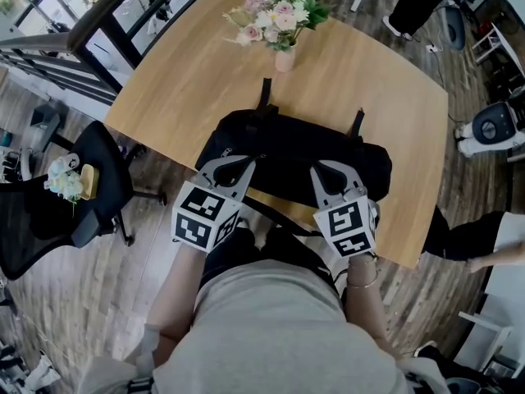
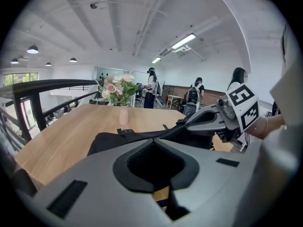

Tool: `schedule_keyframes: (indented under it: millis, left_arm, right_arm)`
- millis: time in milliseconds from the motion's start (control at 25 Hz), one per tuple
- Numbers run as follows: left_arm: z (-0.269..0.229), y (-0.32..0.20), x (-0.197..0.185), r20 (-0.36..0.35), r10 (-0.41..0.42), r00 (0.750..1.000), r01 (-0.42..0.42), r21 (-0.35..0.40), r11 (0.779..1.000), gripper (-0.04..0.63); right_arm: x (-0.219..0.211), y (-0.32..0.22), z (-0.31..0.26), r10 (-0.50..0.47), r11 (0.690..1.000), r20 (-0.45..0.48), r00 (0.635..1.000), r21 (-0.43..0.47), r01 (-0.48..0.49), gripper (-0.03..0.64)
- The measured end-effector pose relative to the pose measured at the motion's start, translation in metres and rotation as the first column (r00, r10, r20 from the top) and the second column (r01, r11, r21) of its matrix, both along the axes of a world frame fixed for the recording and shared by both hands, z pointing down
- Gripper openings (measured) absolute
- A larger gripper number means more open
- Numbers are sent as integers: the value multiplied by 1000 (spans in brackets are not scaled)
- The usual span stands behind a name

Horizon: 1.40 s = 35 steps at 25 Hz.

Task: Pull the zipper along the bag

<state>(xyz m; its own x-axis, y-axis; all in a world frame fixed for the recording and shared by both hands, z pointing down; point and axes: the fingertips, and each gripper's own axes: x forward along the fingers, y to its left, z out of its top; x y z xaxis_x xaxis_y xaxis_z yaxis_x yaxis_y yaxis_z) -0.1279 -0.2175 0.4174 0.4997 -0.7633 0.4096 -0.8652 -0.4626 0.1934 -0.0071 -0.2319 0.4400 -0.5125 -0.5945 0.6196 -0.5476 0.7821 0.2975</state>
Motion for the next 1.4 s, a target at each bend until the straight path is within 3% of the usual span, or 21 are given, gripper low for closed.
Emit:
schedule_keyframes:
  millis: [560, 840, 1080, 1400]
  left_arm:
    - [4, 2, -52, 15, -124, 992, 124, 1, 992, 18]
    - [2, 4, -55, 11, -127, 992, 126, 9, 992, 20]
    - [2, 7, -54, 13, -131, 991, 131, 22, 991, 20]
    - [-7, 9, -41, 27, -72, 997, 70, 49, 996, 21]
  right_arm:
    - [4, -4, 2, 53, 999, -4, 999, -5, -53, 32]
    - [3, 0, 2, 59, 998, -11, 998, 2, -59, 32]
    - [3, 5, 4, 75, 997, -20, 997, 25, -74, 72]
    - [7, 14, -3, 138, 990, 6, 990, 22, -138, 95]
